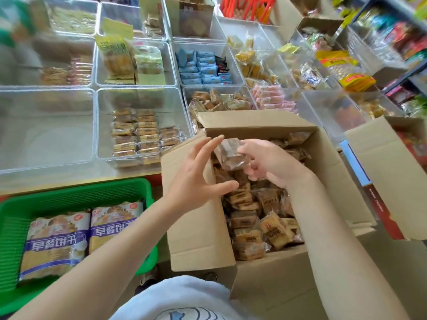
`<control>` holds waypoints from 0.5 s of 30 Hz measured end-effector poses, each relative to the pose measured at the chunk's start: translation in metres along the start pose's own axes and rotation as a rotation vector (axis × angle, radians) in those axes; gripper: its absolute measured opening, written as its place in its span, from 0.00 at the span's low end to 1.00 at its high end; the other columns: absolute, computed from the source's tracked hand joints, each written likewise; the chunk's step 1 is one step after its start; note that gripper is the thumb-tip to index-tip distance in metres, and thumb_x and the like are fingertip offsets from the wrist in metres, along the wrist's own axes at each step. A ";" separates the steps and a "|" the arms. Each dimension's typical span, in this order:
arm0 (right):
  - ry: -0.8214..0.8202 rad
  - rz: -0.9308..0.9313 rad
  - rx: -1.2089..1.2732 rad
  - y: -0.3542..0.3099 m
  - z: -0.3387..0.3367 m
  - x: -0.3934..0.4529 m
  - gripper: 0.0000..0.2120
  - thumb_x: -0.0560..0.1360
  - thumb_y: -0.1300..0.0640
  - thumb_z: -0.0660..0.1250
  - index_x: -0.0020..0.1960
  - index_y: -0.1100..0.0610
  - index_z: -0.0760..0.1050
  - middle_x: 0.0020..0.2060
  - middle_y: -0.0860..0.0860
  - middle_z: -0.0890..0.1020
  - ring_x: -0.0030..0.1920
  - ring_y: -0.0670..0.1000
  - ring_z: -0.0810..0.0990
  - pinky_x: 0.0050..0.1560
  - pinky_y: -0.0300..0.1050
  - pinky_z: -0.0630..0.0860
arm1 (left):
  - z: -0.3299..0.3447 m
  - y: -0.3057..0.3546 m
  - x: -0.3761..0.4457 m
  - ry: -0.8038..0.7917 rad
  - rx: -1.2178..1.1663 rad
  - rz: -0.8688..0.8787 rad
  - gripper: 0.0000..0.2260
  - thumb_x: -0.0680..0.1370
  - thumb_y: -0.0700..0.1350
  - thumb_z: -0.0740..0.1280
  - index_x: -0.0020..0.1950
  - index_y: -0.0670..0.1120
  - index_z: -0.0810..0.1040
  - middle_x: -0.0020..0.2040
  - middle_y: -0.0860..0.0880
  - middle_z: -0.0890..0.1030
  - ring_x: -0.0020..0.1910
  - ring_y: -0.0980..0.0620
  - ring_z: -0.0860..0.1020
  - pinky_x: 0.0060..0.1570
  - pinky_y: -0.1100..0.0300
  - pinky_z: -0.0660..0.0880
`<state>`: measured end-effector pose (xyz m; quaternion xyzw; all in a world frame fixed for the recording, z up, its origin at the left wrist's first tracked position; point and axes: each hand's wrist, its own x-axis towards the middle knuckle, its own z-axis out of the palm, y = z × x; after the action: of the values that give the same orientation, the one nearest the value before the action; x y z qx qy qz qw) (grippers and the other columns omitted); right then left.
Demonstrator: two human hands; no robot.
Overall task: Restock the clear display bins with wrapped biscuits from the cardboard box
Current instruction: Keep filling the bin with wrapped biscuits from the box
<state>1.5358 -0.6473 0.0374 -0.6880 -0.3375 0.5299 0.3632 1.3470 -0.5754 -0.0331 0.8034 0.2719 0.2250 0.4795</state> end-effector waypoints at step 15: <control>-0.061 -0.342 -0.666 -0.069 0.117 0.145 0.21 0.78 0.60 0.68 0.69 0.45 0.74 0.57 0.45 0.77 0.53 0.40 0.77 0.51 0.30 0.74 | -0.143 -0.106 0.048 0.157 -0.709 -0.625 0.22 0.76 0.62 0.67 0.61 0.48 0.80 0.52 0.44 0.86 0.42 0.46 0.84 0.40 0.56 0.80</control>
<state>1.4465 -0.4724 0.0059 -0.6859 -0.6121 0.3430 0.1927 1.2704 -0.4101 -0.0601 0.4509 0.4423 0.2092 0.7465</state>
